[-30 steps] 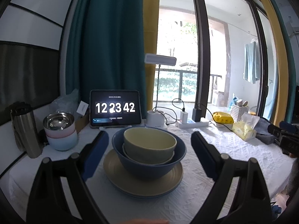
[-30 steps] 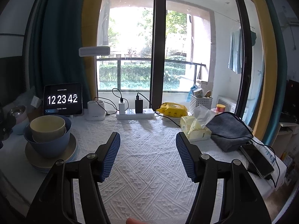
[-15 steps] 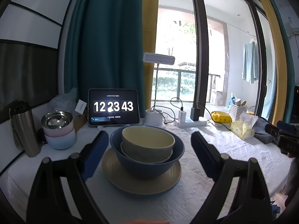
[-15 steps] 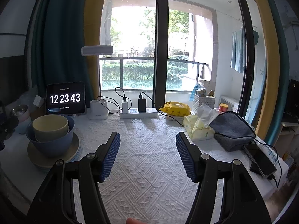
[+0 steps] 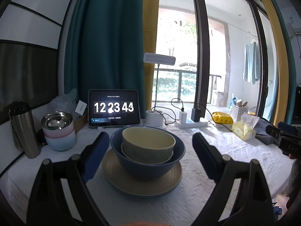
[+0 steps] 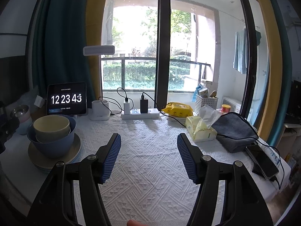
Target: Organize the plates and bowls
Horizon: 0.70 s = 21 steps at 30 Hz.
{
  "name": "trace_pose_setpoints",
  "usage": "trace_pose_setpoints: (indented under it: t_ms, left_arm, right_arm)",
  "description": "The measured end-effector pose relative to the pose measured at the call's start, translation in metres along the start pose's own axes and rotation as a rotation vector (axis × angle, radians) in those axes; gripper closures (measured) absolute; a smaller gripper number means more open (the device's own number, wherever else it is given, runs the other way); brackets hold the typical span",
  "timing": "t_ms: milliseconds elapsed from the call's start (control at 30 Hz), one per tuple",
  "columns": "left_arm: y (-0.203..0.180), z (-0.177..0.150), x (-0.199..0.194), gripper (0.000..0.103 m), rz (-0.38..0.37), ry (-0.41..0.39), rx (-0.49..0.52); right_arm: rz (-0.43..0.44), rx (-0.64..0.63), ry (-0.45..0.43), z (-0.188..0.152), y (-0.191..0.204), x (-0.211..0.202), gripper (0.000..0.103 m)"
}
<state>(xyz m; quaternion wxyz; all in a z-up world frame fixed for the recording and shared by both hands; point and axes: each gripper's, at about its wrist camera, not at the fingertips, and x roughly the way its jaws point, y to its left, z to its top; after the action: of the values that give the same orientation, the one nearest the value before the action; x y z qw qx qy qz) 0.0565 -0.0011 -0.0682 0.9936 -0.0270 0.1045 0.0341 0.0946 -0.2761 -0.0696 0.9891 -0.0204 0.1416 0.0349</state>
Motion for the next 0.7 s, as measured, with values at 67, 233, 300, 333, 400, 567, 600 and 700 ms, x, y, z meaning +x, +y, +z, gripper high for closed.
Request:
trace_pose_setpoints:
  t_ms: [67,233,300,333,400,567,600,700]
  left_arm:
    - [-0.0001,-0.0002,-0.0002,0.012,0.0,0.0,0.0]
    - [0.0001,-0.0004,0.0003,0.012,0.0,0.002,0.001]
    - [-0.0008,-0.0008,-0.001,0.012,0.0,-0.001,0.0]
    - [-0.001,-0.0008,-0.0007,0.012,0.0,-0.001,-0.001]
    - [-0.0009,-0.0015,0.0001,0.012,-0.001,0.0,-0.002]
    - [-0.001,-0.0014,-0.0002,0.012,-0.001,-0.002,-0.002]
    - [-0.0012,-0.0016,-0.0001,0.012,-0.001,-0.002,-0.002]
    - [-0.0006,-0.0016,-0.0002,0.012,0.0,-0.002,-0.002]
  right_arm:
    - [0.001,0.0,0.0,-0.0001,0.0004,0.0005,0.037]
    - [0.004,0.0,0.003,-0.0008,0.001,0.001,0.037]
    - [0.004,0.001,0.002,-0.0004,0.0007,0.0008,0.037]
    - [0.004,0.0,0.002,-0.0003,0.0006,0.0009,0.037]
    - [0.005,0.0,0.003,-0.0004,0.0011,0.0015,0.037]
    - [0.005,0.0,0.003,-0.0003,0.0008,0.001,0.037]
    - [0.005,0.001,0.003,-0.0003,0.0011,0.0012,0.037]
    - [0.005,0.0,0.002,-0.0003,0.0012,0.0012,0.037]
